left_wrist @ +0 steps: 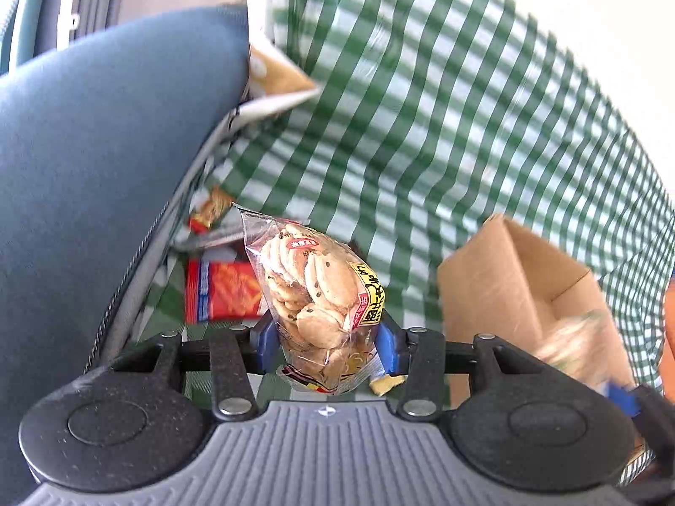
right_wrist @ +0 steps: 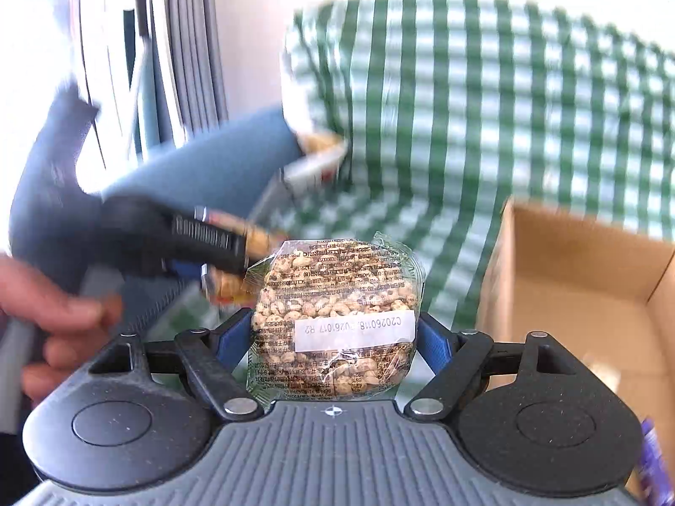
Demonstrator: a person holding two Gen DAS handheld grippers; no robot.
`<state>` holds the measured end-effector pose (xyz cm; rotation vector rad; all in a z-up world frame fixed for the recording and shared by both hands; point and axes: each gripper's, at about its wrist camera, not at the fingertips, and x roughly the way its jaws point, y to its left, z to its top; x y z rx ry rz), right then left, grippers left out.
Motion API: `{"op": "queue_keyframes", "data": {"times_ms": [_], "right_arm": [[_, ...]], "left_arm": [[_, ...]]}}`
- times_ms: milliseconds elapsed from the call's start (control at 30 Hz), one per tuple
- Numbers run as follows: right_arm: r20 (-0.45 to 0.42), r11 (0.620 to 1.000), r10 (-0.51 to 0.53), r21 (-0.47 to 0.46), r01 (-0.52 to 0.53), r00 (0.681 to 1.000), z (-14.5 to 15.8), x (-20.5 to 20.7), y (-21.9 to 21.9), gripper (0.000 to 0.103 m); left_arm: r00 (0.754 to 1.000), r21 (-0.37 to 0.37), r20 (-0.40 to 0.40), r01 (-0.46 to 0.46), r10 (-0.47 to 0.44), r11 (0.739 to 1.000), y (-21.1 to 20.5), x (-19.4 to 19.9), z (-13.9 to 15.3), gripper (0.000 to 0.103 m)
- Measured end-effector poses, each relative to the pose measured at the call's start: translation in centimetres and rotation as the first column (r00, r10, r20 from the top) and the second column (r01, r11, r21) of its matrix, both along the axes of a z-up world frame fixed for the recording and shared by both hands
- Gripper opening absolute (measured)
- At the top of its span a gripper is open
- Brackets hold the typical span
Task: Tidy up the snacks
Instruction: 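Lift and carry the biscuit bag and nut tub over the box with both tools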
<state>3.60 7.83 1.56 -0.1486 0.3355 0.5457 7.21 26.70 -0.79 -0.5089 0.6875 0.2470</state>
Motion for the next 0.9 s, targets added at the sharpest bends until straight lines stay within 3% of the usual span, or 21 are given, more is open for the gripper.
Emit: {"op": "queue_keyframes", "data": {"times_ms": [100, 233, 300, 433, 567, 900], "right_arm": [[0.063, 0.999, -0.017, 0.037, 0.015, 0.998, 2.3, -0.4, -2.7, 0.082], [0.130, 0.997, -0.071, 0.016, 0.069, 0.989, 3.7, 0.0, -6.5, 0.082], [0.143, 0.993, -0.118, 0.013, 0.117, 0.983, 3.6, 0.5, -8.5, 0.082], [0.086, 0.977, -0.210, 0.064, 0.205, 0.974, 2.6, 1.7, -12.2, 0.082], [0.155, 0.959, -0.282, 0.074, 0.274, 0.947, 2.3, 1.0, -14.3, 0.082], [0.167, 0.927, -0.374, 0.076, 0.366, 0.912, 1.7, 1.4, -18.5, 0.082]], "left_arm": [[0.999, 0.006, 0.037, 0.014, -0.015, 1.000, -0.8, -0.1, 1.4, 0.051], [0.995, 0.022, 0.074, 0.071, -0.073, 0.997, -2.5, 0.1, 2.9, 0.051], [0.991, 0.033, 0.091, 0.097, -0.099, 0.995, -3.6, 0.4, 3.4, 0.051], [0.984, 0.029, 0.122, 0.130, -0.133, 0.991, -5.9, 1.3, 4.0, 0.051], [0.973, 0.060, 0.144, 0.171, -0.178, 0.983, -9.1, 1.6, 4.5, 0.051], [0.933, 0.124, 0.225, 0.259, -0.281, 0.958, -15.1, 2.4, 4.8, 0.051]]}}
